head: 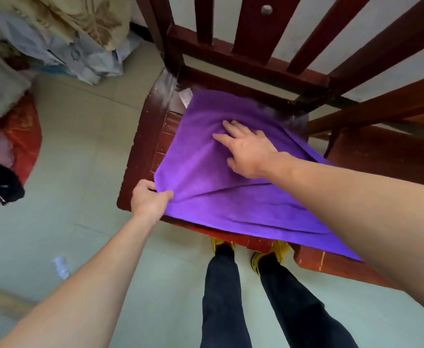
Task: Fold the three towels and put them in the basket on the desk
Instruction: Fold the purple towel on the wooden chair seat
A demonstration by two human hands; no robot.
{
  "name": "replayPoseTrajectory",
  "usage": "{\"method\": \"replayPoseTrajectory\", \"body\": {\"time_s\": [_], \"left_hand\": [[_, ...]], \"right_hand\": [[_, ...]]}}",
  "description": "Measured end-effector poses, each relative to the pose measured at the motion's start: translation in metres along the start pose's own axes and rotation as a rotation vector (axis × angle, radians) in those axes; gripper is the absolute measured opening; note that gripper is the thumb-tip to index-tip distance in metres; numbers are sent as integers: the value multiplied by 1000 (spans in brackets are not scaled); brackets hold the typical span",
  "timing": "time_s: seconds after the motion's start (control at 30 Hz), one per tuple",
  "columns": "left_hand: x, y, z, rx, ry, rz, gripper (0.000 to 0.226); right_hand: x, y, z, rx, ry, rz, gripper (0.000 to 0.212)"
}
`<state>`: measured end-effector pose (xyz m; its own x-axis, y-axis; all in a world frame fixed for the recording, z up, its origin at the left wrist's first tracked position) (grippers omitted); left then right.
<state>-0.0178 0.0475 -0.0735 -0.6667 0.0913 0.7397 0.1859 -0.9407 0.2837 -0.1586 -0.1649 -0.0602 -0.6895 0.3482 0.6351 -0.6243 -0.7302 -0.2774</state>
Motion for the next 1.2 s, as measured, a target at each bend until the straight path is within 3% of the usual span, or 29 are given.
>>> {"method": "replayPoseTrajectory", "body": {"time_s": [0.1,0.2,0.27,0.37,0.47,0.6,0.7,0.8,1.0,1.2], "left_hand": [[-8,9,17,-338,27,-99,56],[-8,58,24,-411,167,-447,41],[-5,97,10,-504,151,-732,30],[-4,142,-28,-799,-25,-1028,46],[-21,163,-43,-954,-11,-1015,68],[-30,169,-40,-1007,60,-928,77],[-17,168,-37,-994,91,-861,66],[13,167,-44,-934,111,-926,46],[110,138,-102,-843,-178,-1015,29],[204,93,-180,-966,-458,-1066,27]], "right_hand": [[1,-9,6,-60,96,1,64],[21,0,11,-118,356,-106,48],[32,5,1,-105,341,-153,47],[29,20,-10,-77,199,-262,59],[5,39,2,-90,180,-269,64],[-12,49,25,-209,216,-218,59],[18,55,24,-328,378,-282,46],[75,73,-1,-362,474,-366,33],[209,155,-56,-328,426,-724,22],[266,207,-92,-162,57,-817,54]]}}
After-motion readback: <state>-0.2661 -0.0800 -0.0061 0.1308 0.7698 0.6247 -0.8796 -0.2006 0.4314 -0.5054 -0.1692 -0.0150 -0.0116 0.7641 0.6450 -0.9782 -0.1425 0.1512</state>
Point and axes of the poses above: each hand's wrist, its own x-axis away from the middle knuckle, its own z-axis out of the back of the hand, y = z × x, the point moved 4 cm from there along -x, towards the middle knuckle, and after that the axes turned 1 degree about x, right-handed, at the moved point
